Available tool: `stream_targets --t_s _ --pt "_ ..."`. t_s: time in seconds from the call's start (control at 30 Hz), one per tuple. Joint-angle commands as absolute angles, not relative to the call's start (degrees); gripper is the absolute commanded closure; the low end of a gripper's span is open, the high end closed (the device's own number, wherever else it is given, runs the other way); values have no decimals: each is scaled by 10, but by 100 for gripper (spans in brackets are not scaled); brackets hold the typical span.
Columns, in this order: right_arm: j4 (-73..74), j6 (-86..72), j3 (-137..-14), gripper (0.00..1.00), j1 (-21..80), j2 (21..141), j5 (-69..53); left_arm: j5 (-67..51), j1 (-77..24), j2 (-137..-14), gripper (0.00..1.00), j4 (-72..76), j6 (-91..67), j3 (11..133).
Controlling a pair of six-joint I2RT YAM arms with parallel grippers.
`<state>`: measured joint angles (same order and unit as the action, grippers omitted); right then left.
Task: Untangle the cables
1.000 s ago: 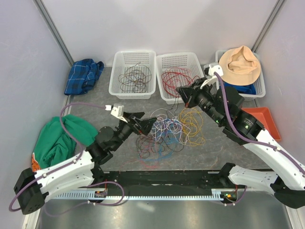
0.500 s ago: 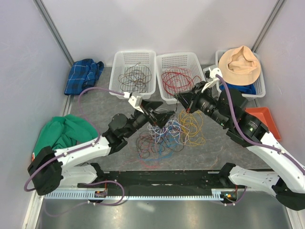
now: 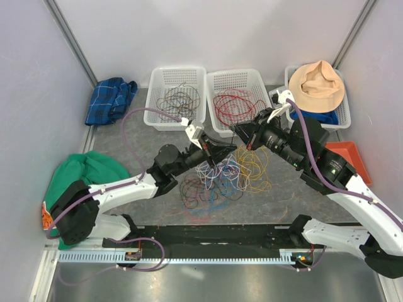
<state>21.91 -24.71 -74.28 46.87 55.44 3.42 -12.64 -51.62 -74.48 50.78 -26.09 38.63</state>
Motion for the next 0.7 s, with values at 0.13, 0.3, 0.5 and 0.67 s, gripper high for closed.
stream_targets --t_s 0.13,0.3,0.5,0.67 --pt "214 -254 -714 38 469 489 76 -98 -517 -741 98 348 -229 529" --pt "243 -245 -651 11 469 421 142 -21 -516 -697 98 186 -213 632" --pt "225 -270 -541 7 469 354 165 -19 -516 -673 98 91 -191 734" --pt "143 -290 -496 6 469 373 116 -45 -516 -678 98 47 -189 798"
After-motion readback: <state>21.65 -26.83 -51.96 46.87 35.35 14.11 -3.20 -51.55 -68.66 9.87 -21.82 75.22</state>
